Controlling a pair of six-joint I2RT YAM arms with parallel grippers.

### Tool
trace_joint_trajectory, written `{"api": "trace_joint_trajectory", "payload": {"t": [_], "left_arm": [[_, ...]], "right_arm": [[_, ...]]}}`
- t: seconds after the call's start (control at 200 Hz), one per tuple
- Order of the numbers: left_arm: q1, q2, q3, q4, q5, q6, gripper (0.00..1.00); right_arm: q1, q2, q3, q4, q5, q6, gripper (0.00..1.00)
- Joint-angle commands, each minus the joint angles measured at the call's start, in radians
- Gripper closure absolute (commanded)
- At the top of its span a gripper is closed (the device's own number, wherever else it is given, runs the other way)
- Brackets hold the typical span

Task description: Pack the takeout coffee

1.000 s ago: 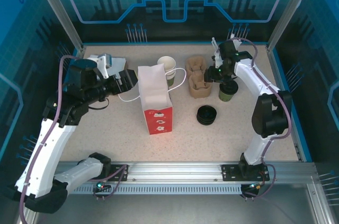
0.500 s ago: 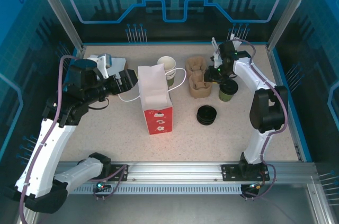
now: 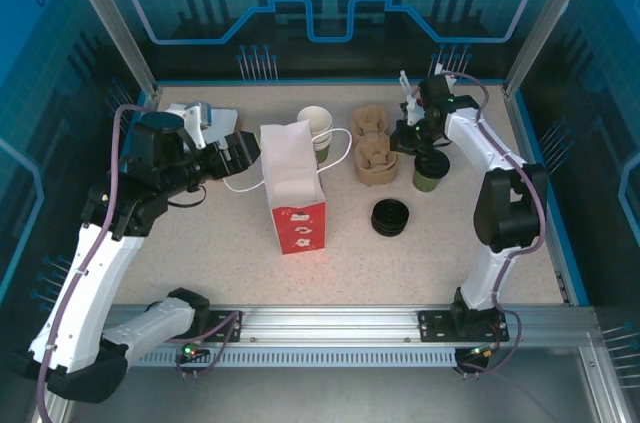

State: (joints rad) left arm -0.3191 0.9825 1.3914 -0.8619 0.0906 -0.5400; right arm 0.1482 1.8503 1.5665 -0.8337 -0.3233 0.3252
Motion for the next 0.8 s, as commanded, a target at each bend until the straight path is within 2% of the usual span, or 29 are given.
{"api": "trace_joint_trajectory", "payload": {"t": [0.0,0.27,0.585,0.795], "left_arm": [[0.002,-0.005,0.004,0.018,0.011,0.014,0.1],[0.002,-0.024,0.007,0.109,0.087,-0.014,0.1],[0.0,0.016,0.004,0.337,0.374,-0.049,0.16],[-0.02,0.098,0.011,0.497,0.518,-0.116,0.21]], "right_arm": [[-0.009,-0.063,-0.005,0.007,-0.033,0.01,0.94],[-0.024,-0.214,-0.045,0.02,-0.084,0.036,0.99],[-0.049,-0.48,-0.065,0.091,-0.13,0.099,1.0],[-0.051,-0.583,-0.017,0.177,-0.275,0.147,1.0]]}}
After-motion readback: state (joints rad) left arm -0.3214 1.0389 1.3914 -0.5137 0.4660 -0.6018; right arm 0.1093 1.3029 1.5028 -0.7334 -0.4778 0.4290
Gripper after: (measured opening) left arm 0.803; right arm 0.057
